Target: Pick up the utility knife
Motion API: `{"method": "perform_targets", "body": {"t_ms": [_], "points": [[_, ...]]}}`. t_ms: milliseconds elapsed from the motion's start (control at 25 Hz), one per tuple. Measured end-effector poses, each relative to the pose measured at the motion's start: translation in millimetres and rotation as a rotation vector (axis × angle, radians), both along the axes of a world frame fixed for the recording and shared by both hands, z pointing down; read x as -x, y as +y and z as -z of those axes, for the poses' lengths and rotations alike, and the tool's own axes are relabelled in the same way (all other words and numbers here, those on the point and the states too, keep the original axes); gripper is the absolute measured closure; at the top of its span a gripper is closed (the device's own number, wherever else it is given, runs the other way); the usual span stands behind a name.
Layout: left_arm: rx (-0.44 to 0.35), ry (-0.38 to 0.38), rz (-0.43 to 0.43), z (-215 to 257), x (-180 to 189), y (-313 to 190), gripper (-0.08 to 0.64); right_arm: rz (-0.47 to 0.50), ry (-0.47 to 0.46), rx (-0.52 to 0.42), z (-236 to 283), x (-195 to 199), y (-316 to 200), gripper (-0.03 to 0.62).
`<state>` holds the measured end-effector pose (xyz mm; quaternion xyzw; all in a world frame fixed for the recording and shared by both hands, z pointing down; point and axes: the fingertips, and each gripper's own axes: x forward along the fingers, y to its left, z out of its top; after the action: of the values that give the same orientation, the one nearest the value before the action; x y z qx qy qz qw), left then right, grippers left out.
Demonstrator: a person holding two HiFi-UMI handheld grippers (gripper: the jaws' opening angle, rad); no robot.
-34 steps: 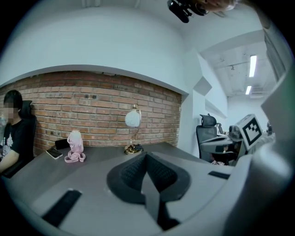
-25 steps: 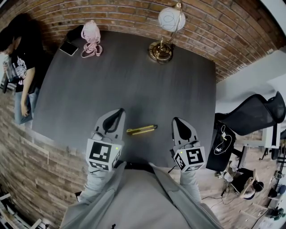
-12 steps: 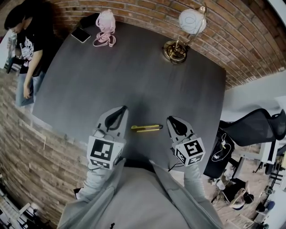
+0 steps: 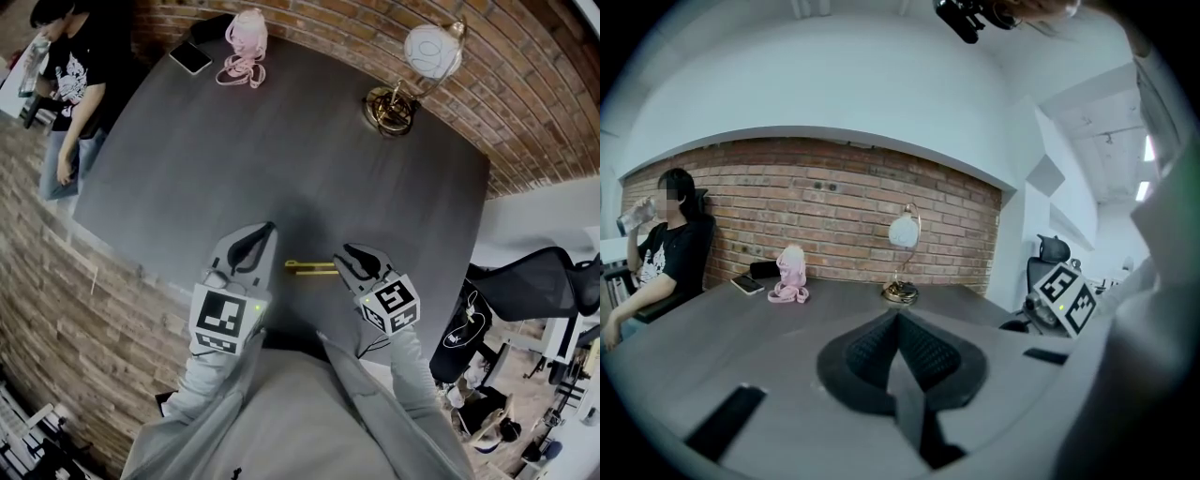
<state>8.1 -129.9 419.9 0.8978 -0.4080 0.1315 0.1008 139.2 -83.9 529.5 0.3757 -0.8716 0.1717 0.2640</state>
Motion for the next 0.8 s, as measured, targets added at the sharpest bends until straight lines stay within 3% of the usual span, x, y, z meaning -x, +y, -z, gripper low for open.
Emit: {"method": "perform_targets", "body": {"t_ms": [360, 520, 800], "points": [[0.019, -0.007, 0.026, -11.0, 8.9, 6.5, 0.54, 0.316, 0.141, 0.113, -55.0, 29.8, 24.7, 0.41], [0.031, -0.014, 0.051, -16.8, 14.9, 7.8, 0.54, 0.439, 0.243, 0.129, -73.3, 34.9, 32.9, 0.397], [0.055, -0.02, 0.104, -25.6, 33.4, 9.4, 0.54, 0.592, 0.314, 0.128, -88.8, 52.5, 38.2, 0.396]]}}
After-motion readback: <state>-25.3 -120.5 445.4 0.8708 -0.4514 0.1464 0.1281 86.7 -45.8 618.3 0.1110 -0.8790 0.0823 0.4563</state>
